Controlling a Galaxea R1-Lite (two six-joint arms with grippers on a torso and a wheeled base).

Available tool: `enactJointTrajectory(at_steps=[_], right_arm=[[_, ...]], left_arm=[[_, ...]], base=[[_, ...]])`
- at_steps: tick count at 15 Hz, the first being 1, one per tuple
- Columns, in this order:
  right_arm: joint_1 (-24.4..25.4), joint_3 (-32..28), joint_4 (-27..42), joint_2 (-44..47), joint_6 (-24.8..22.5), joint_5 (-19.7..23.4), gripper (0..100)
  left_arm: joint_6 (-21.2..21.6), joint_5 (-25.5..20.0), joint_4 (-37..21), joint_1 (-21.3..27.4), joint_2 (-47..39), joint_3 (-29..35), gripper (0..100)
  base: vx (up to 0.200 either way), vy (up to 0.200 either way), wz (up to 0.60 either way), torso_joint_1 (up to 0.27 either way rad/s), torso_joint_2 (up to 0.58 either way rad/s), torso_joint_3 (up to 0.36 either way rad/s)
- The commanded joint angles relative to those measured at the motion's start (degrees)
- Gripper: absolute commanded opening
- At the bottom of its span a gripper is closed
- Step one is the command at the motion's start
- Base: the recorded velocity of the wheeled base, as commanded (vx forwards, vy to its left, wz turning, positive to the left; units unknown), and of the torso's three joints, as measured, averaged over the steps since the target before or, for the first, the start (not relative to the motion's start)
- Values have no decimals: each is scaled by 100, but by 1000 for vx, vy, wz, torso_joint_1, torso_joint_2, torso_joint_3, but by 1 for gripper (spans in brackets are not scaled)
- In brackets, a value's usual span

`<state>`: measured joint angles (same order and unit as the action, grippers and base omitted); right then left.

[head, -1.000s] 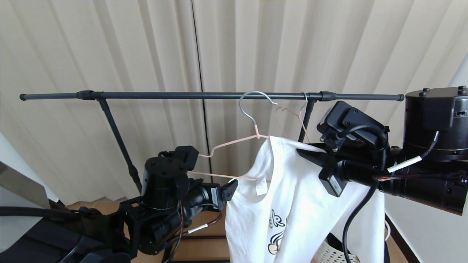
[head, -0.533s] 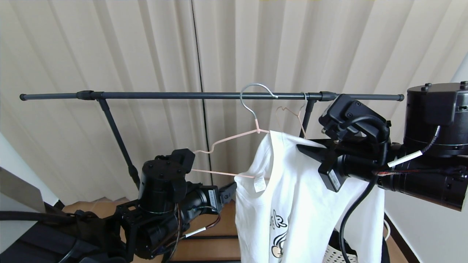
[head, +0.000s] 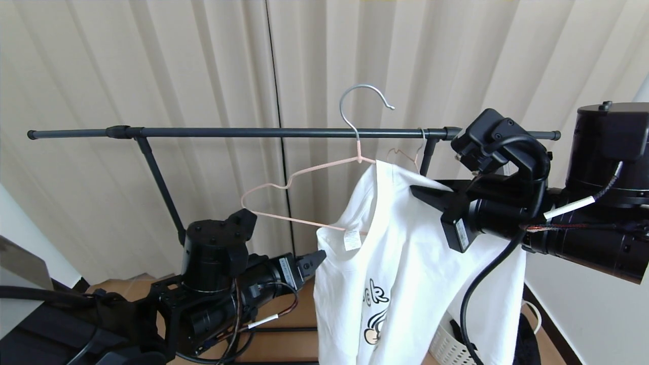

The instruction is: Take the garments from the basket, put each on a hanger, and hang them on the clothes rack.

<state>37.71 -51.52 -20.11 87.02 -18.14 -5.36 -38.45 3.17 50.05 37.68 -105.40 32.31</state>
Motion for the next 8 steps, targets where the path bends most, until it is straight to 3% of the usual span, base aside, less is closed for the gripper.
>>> enactJointTrajectory(at_steps=[1,8], right_arm=[[26,19,-45,17,65,0,0],[255,-16,-54,-27,293,9,0]], left_arm=[[-93,-132,4,-138,-16,21,100],[-66,-247,-22,-182,-183,382,100]], base=[[0,0,0,0,0,0],[0,0,0,0,0,0]])
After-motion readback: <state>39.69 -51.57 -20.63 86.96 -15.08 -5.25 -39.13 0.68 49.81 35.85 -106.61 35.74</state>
